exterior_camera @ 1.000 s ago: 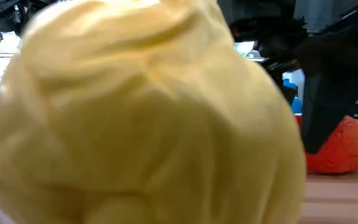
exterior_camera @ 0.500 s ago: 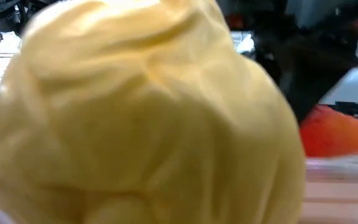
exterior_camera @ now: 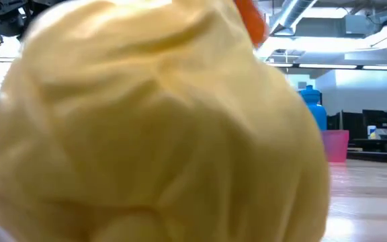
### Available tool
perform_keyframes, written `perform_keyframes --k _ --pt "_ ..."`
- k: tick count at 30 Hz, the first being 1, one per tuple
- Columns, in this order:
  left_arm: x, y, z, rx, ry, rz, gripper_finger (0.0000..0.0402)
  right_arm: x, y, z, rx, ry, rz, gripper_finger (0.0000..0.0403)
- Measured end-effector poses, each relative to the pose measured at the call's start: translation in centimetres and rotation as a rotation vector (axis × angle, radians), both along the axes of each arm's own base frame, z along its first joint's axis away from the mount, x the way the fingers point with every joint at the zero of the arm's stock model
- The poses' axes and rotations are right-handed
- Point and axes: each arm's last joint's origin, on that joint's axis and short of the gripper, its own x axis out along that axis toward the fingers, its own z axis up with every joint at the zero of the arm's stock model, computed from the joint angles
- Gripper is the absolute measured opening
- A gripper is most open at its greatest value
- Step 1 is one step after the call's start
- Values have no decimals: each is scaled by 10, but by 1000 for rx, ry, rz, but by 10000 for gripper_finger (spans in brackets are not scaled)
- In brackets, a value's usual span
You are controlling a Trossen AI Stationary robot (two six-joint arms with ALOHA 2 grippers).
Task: Pick & Place Food Item
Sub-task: Put the right red mango into the transparent bin
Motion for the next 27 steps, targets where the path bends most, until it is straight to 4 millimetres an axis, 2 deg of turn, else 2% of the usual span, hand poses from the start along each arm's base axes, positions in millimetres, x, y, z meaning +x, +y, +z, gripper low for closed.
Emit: perform_keyframes --k 6,10,13,17,20,25,27 --pt "16 -20 -20 40 -87 -171 383 25 -30 26 -38 -227 3 150" --pt "20 -29 -20 83 -204 -224 383 43 -54 26 -49 -303 -56 150" --pt "24 -34 -20 82 -217 -255 383 50 -73 32 -38 -387 -104 150" --pt "28 -36 -25 77 -200 -268 383 57 -95 17 -43 -446 -144 150" --pt "30 -35 -23 68 -232 -248 383 59 -108 20 -7 -519 -153 150" --pt "34 -34 -25 45 -246 -221 383 60 -120 8 11 -551 -160 150" --pt "37 -34 -27 42 -255 -201 383 61 -124 10 40 -573 -149 150"
